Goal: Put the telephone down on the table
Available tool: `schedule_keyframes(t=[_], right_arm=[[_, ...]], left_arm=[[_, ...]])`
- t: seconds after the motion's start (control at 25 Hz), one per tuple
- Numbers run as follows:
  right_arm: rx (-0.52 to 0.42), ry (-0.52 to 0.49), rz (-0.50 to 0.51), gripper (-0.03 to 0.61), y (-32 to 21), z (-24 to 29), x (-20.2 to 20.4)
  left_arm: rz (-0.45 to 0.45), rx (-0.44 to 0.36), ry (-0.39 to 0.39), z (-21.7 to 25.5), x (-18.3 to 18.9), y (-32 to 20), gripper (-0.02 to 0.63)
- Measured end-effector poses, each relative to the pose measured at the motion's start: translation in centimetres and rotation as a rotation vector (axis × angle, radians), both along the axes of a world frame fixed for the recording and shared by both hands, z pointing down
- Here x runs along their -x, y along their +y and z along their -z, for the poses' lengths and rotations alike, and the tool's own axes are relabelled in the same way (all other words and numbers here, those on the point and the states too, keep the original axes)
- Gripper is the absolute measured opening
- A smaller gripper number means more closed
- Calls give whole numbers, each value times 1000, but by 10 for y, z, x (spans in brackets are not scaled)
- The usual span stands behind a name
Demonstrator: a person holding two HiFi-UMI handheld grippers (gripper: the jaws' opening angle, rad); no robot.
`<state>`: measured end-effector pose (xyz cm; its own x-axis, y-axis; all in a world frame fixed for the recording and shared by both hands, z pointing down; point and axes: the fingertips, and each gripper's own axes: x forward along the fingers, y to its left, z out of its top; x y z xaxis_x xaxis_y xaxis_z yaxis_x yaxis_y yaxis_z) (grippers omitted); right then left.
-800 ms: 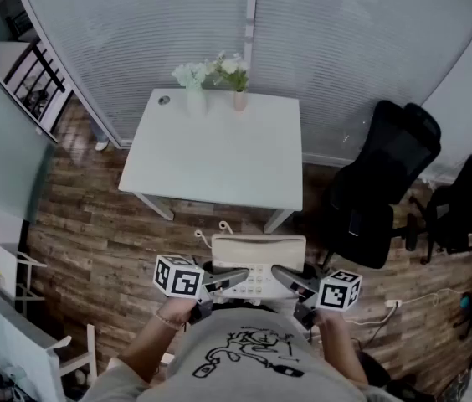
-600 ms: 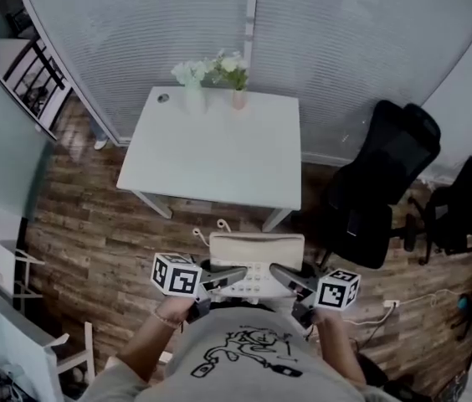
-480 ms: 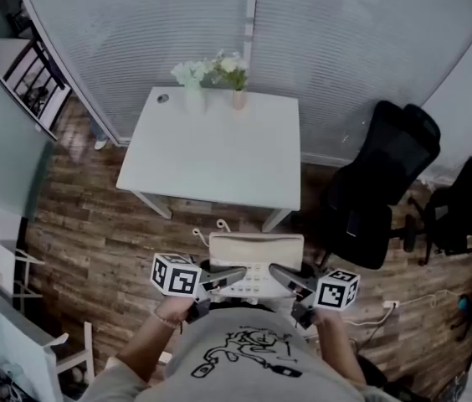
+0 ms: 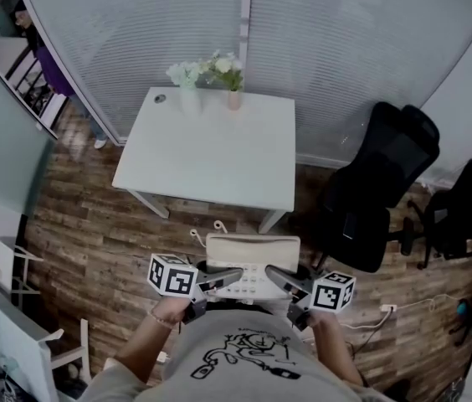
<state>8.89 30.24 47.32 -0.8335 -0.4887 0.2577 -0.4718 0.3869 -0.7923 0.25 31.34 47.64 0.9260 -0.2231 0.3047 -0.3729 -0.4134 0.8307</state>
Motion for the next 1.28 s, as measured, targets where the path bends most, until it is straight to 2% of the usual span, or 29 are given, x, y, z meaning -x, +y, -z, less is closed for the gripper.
schedule_keyframes(t=[0.4, 0.68, 1.28], right_arm=[[7, 3, 6, 296, 4, -4, -20], [11, 0, 8, 296, -5, -8, -14], [21, 27, -18, 296, -80, -16, 12]], left_arm=[[13, 11, 7, -4, -20, 5, 222], [16, 12, 4, -6, -14, -4, 222], [-15, 28, 27, -18, 12, -82, 222]])
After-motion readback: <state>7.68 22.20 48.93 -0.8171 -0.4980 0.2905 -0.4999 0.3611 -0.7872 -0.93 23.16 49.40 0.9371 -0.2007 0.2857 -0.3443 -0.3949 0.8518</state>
